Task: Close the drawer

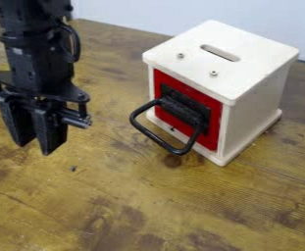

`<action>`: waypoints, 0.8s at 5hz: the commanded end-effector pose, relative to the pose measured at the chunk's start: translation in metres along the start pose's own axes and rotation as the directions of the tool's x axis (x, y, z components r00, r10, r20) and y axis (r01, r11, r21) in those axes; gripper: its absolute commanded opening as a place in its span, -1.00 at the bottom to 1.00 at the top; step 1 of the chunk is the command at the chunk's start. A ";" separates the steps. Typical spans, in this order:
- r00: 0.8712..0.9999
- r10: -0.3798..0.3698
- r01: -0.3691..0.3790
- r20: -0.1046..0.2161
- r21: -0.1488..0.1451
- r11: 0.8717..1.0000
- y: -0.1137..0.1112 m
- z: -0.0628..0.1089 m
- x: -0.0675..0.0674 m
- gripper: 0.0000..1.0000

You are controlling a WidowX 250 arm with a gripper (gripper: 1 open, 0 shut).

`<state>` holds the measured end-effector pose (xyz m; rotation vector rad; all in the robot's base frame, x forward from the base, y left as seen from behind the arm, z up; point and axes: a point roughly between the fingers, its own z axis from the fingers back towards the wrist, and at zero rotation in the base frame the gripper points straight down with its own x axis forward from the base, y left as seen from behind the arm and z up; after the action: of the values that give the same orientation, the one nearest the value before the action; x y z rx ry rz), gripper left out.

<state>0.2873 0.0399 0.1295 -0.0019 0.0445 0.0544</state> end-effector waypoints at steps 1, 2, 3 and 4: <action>0.996 0.018 -0.018 0.086 0.002 1.000 0.010 0.024 0.001 1.00; 0.995 0.018 -0.018 0.098 -0.001 1.000 0.013 0.026 0.005 1.00; 0.993 0.009 -0.008 0.115 -0.003 1.000 0.015 0.030 0.010 1.00; 0.991 -0.002 0.003 0.132 -0.006 1.000 0.014 0.034 0.016 1.00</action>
<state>0.2992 0.0488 0.1431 -0.0168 -0.0182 0.0369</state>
